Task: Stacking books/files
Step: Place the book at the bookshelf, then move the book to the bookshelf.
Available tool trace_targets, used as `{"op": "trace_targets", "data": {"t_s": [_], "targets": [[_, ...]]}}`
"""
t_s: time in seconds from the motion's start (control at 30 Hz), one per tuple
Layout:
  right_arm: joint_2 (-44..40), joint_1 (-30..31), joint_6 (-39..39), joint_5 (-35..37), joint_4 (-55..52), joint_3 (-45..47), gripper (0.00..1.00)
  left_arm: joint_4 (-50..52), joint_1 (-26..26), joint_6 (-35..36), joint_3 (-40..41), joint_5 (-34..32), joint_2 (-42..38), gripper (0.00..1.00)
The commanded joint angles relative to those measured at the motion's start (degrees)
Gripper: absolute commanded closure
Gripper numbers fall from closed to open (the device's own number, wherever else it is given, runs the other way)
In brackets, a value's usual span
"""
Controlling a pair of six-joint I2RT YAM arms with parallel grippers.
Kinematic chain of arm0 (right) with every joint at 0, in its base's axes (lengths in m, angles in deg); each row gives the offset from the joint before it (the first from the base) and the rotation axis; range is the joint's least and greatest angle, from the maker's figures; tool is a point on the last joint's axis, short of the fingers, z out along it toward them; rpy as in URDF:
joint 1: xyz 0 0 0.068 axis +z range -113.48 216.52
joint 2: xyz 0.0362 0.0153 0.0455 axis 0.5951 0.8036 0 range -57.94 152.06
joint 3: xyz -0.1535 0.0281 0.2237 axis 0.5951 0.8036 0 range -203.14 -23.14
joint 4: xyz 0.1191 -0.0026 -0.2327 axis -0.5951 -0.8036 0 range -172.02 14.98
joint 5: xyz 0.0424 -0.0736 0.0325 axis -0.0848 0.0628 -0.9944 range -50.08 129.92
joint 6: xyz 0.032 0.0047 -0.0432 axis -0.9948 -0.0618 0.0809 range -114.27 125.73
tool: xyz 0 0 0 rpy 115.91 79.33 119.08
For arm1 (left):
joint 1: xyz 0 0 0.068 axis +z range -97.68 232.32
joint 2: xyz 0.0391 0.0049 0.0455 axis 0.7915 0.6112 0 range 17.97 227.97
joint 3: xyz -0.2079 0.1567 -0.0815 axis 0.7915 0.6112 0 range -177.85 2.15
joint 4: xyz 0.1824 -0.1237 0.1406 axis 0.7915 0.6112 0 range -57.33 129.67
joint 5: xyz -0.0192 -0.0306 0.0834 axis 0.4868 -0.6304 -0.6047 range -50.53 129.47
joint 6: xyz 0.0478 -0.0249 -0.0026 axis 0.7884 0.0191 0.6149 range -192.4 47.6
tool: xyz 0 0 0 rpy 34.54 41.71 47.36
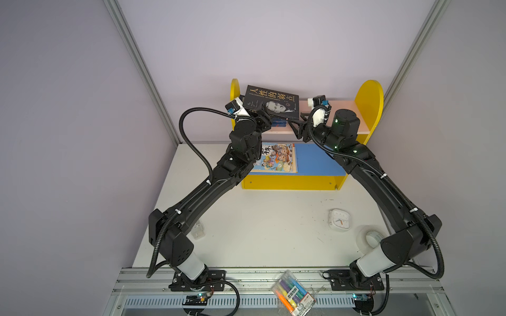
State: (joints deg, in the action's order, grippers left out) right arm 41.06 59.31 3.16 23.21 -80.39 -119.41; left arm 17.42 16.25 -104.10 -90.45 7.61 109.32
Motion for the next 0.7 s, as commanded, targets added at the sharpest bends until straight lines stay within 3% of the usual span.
{"op": "trace_targets", "data": {"t_s": [0.0, 0.27, 0.4, 0.57, 0.67], "targets": [[-1.12, -0.87, -5.35, -1.99, -2.07, 0.18, 0.32, 2.16, -0.03, 2.87, 1.15, 4.13, -2.57, 0.27], [-2.34, -2.66, -12.57, -5.04, -2.81, -0.03, 0.31, 7.71, 0.07, 4.50, 9.84, 6.89, -11.00, 0.25], [-1.17, -2.70, -14.24, -5.31, -3.46, -2.26, 0.31, 10.88, 0.47, 5.78, 10.21, 7.33, -12.40, 0.22], [0.96, -3.57, -19.29, -3.43, -3.59, -5.05, 0.31, 15.95, 1.29, 6.65, 10.95, 12.64, -15.38, 0.22], [2.95, -3.87, -21.59, -3.24, -4.29, -7.65, 0.32, 24.65, 2.18, 8.22, 10.74, 16.78, -17.68, 0.19]]}}
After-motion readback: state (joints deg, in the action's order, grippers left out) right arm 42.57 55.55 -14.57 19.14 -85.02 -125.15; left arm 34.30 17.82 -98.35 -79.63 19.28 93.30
